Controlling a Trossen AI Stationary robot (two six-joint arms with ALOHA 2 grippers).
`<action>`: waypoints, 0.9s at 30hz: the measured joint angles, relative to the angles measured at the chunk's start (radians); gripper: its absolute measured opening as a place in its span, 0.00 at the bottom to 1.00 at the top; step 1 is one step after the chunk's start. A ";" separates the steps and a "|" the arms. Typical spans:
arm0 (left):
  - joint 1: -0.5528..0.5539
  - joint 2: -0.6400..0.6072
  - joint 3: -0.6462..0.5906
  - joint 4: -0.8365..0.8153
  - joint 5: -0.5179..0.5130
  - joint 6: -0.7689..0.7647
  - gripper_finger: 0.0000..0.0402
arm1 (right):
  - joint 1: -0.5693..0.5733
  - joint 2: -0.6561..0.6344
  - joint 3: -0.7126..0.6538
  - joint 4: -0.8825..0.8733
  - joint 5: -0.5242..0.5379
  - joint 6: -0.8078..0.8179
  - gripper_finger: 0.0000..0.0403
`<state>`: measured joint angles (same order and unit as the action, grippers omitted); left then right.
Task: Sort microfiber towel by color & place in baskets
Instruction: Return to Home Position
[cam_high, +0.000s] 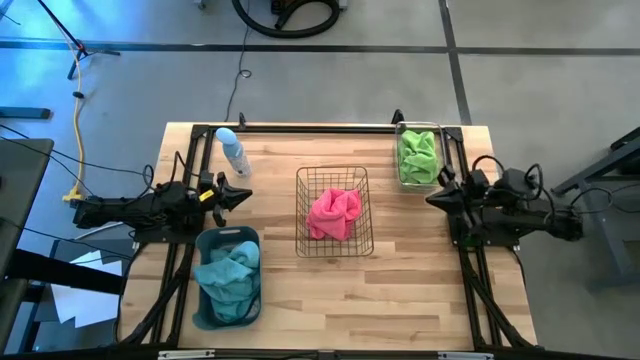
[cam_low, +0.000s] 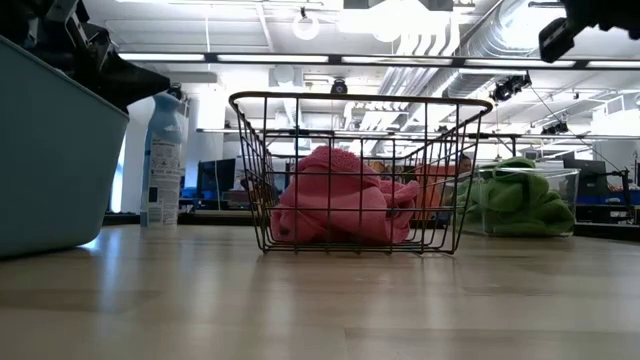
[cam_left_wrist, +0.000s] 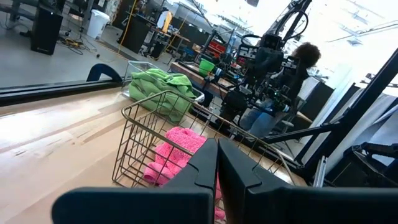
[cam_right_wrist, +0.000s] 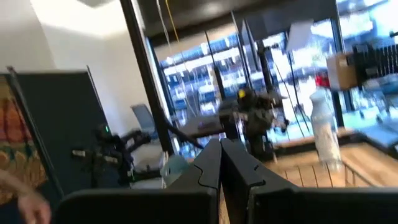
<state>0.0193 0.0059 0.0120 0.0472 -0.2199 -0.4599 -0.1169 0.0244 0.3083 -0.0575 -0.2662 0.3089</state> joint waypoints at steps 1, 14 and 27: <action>0.000 0.000 0.000 -0.002 0.000 0.000 0.00 | 0.000 0.000 -0.023 0.052 0.000 0.004 0.00; 0.000 0.000 0.000 -0.002 0.000 0.000 0.00 | 0.000 -0.001 -0.293 0.358 -0.019 0.060 0.00; 0.000 0.000 0.000 -0.001 0.000 0.000 0.00 | 0.000 -0.001 -0.299 0.172 0.031 -0.062 0.00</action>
<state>0.0189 0.0063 0.0120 0.0460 -0.2199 -0.4599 -0.1169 0.0238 0.0097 0.1142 -0.2353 0.2471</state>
